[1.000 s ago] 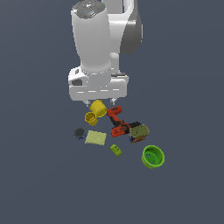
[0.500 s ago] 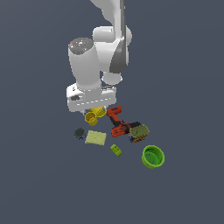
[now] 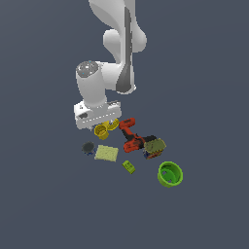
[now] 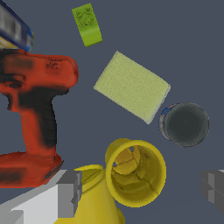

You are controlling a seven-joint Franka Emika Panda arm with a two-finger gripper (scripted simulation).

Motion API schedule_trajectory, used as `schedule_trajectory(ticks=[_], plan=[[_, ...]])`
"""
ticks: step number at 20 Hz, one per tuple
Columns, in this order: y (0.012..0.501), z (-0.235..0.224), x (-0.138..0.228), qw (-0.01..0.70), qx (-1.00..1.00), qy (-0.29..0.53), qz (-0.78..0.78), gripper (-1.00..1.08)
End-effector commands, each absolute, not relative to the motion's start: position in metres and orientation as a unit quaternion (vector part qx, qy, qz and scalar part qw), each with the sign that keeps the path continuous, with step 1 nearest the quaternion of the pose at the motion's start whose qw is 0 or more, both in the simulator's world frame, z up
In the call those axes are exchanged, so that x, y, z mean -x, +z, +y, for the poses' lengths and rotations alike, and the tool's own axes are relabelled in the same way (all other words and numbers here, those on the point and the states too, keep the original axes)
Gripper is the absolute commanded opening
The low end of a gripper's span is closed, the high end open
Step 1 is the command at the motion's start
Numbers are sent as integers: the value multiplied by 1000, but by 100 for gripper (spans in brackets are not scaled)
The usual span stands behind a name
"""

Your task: Pick up a designated object from a clutter of objects.

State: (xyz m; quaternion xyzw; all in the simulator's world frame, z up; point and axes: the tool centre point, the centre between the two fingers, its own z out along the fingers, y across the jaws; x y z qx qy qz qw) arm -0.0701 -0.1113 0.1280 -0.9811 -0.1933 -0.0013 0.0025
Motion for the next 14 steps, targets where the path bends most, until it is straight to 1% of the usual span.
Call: schedule_trajectory(ticks=[1,7,14], plan=[[118,-116,78,2,979,-1,-206,100],[103,-122,89,0,975,0,-222,100],[100,-123,91,0,975,0,-224,100]])
